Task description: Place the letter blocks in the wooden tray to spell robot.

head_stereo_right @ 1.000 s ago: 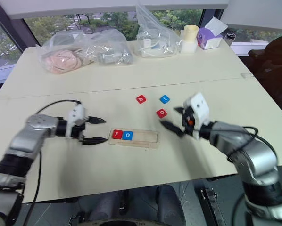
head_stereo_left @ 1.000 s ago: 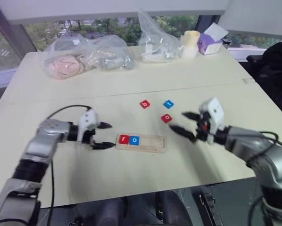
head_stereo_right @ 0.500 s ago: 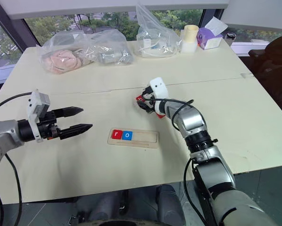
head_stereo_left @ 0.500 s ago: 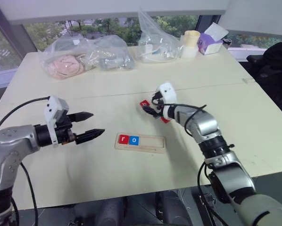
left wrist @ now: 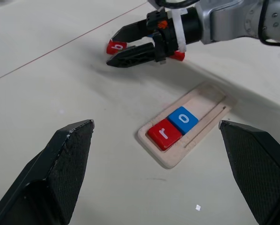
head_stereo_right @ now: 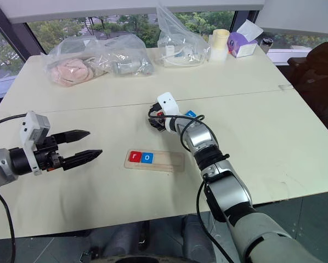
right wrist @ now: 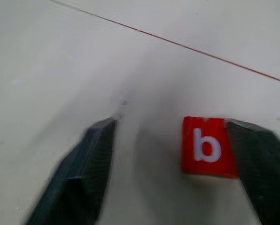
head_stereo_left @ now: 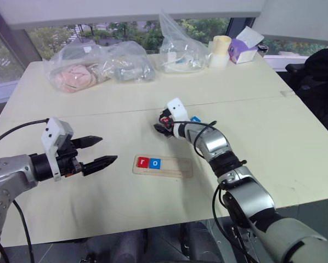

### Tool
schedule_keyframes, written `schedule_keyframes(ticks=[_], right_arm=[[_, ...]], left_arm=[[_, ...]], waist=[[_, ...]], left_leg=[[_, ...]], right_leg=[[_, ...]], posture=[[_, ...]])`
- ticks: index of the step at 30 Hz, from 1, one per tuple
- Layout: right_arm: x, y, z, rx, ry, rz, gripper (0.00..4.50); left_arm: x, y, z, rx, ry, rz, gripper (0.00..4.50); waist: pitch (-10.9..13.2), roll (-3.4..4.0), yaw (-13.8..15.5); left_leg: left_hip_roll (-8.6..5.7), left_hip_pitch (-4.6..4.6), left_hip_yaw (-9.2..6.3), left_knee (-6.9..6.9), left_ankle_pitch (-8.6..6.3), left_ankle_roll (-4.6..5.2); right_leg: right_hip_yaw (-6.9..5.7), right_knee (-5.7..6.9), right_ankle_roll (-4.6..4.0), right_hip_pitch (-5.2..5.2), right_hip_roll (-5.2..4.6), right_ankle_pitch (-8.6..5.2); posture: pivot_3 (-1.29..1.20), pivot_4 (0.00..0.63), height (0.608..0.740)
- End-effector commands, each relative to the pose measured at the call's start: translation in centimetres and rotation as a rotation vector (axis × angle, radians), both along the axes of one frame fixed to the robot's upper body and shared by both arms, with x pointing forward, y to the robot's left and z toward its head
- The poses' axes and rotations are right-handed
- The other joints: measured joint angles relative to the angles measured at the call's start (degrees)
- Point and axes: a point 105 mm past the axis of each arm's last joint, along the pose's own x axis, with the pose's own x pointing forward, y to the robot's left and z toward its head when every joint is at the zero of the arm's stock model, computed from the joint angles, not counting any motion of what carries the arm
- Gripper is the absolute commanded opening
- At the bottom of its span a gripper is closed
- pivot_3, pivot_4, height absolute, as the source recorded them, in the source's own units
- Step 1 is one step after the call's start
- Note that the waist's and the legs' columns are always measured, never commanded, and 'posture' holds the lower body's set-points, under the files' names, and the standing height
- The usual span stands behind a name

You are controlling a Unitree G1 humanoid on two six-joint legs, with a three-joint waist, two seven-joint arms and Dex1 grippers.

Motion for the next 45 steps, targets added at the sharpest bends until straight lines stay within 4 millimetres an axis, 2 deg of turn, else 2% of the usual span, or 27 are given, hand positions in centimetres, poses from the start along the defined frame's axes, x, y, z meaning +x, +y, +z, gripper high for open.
schedule_keyframes(ticks=[1,3,4,5,11,13,15,16,18,23,29,34,37,38,39,45], right_arm=[[0.1,0.4,0.7,-0.006,-0.053,0.016,1.80],[0.1,0.2,0.6,-0.017,-0.053,0.003,0.86],[0.1,0.1,0.4,-0.024,-0.054,-0.004,0.22],[0.2,0.0,0.4,-0.028,-0.057,-0.007,0.09],[-0.1,0.5,1.8,0.033,-0.113,0.016,0.09],[-0.4,0.7,2.5,0.074,-0.131,0.031,0.63],[-0.5,0.6,3.0,0.097,-0.147,0.029,1.38],[-0.5,0.5,3.2,0.097,-0.149,0.027,2.05],[-0.6,0.2,3.6,0.095,-0.150,0.012,2.93],[-0.3,-0.9,2.4,0.052,-0.089,-0.067,2.93],[0.2,-1.0,0.0,0.019,-0.020,-0.094,2.93],[0.9,-0.9,-0.3,0.032,-0.010,-0.109,2.93],[0.8,-0.7,-0.5,0.030,-0.008,-0.084,3.73],[0.7,-0.7,-0.7,0.027,-0.003,-0.078,4.26],[0.6,-0.5,-0.9,0.023,0.001,-0.072,4.48],[0.6,-0.4,-1.4,0.007,-0.004,-0.085,4.48]], left_arm=[[-0.2,-0.1,1.0,0.015,-0.042,-0.004,4.50],[-0.1,-0.3,0.9,0.015,-0.044,-0.006,4.50],[0.0,-0.4,0.9,0.013,-0.045,-0.007,4.50],[0.0,-0.4,0.9,0.012,-0.046,-0.008,4.50],[0.2,-0.8,0.7,0.007,-0.045,-0.020,4.50],[0.3,-0.9,0.6,0.007,-0.042,-0.024,4.50],[0.3,-1.0,0.4,0.007,-0.039,-0.025,4.50],[0.3,-1.0,0.4,0.008,-0.039,-0.026,4.50],[0.3,-1.0,0.4,0.010,-0.036,-0.029,4.50],[0.1,-0.9,0.6,0.016,-0.033,-0.039,4.50],[0.1,-1.0,0.6,0.012,-0.034,-0.034,4.50],[0.0,-1.1,0.5,0.007,-0.033,-0.028,4.50],[-0.1,-0.9,0.5,0.009,-0.032,-0.018,4.50],[-0.1,-0.8,0.4,0.010,-0.030,-0.016,4.50],[-0.1,-0.8,0.4,0.011,-0.029,-0.015,4.50],[-0.1,-0.9,0.3,0.012,-0.027,-0.016,4.50]], waist=[[0.00,0.00,-0.05],[0.00,0.00,-0.11],[0.00,0.00,-0.13],[0.00,0.00,-0.12],[0.00,0.00,-0.04],[0.00,0.01,-0.05],[0.01,0.01,-0.08],[0.01,0.01,-0.08],[0.01,0.02,-0.08],[0.01,0.01,0.00],[0.01,0.01,-0.12],[0.00,0.00,-0.56],[0.00,0.00,-0.82],[0.00,0.00,-0.88],[0.00,0.00,-0.92],[0.00,0.00,-1.18]], left_leg=[[0.00,0.00,0.00,-0.01,0.00,0.00],[0.00,0.02,0.00,-0.03,0.00,0.00],[0.00,0.03,0.00,-0.04,0.00,0.00],[0.00,0.03,0.00,-0.04,0.00,0.00],[0.00,0.03,0.00,-0.04,0.00,0.00],[0.00,0.03,0.01,-0.04,0.00,0.00],[0.00,0.03,0.01,-0.04,0.00,0.00],[0.00,0.03,0.00,-0.05,0.00,0.00],[0.00,0.03,0.00,-0.05,0.00,0.00],[0.00,0.03,0.00,-0.05,0.00,0.00],[0.00,0.04,0.01,-0.07,0.00,0.00],[0.01,0.09,0.02,-0.08,0.00,0.00],[0.01,0.08,0.01,-0.10,0.00,0.00],[0.00,0.08,0.01,-0.10,0.00,0.00],[0.01,0.09,0.00,-0.10,0.00,0.00],[0.01,0.09,0.00,-0.12,0.00,0.00]], right_leg=[[0.00,0.00,0.00,0.00,0.00,0.00],[0.00,0.00,0.00,0.00,0.01,0.00],[0.00,0.00,0.00,0.00,0.01,0.00],[0.00,0.00,0.00,0.00,0.01,0.00],[0.00,0.00,0.00,0.00,0.01,0.00],[0.00,0.00,0.00,0.00,0.01,0.00],[0.00,0.00,0.00,0.00,0.01,0.00],[0.00,0.00,0.00,-0.01,0.01,0.00],[0.00,0.00,0.00,-0.01,0.01,0.00],[0.01,0.00,-0.01,-0.01,0.01,-0.01],[0.01,-0.01,-0.03,-0.01,0.01,-0.01],[0.01,-0.01,-0.03,0.02,0.01,-0.02],[0.01,-0.01,-0.03,0.02,0.01,-0.02],[0.01,-0.01,-0.03,0.02,0.01,-0.02],[0.01,-0.01,-0.03,0.02,0.01,-0.02],[0.01,-0.01,-0.03,0.02,0.01,-0.02]], posture=[[0.00,0.150,0.740],[0.00,0.150,0.740],[0.00,0.150,0.740],[0.00,0.150,0.740],[0.00,0.150,0.740],[0.00,0.150,0.740],[0.00,0.150,0.740],[0.00,0.150,0.740],[0.00,0.150,0.740],[0.00,0.150,0.740],[0.00,0.150,0.740],[0.00,0.150,0.740],[0.00,0.150,0.740],[0.00,0.150,0.740],[0.00,0.150,0.740],[0.00,0.150,0.740]])
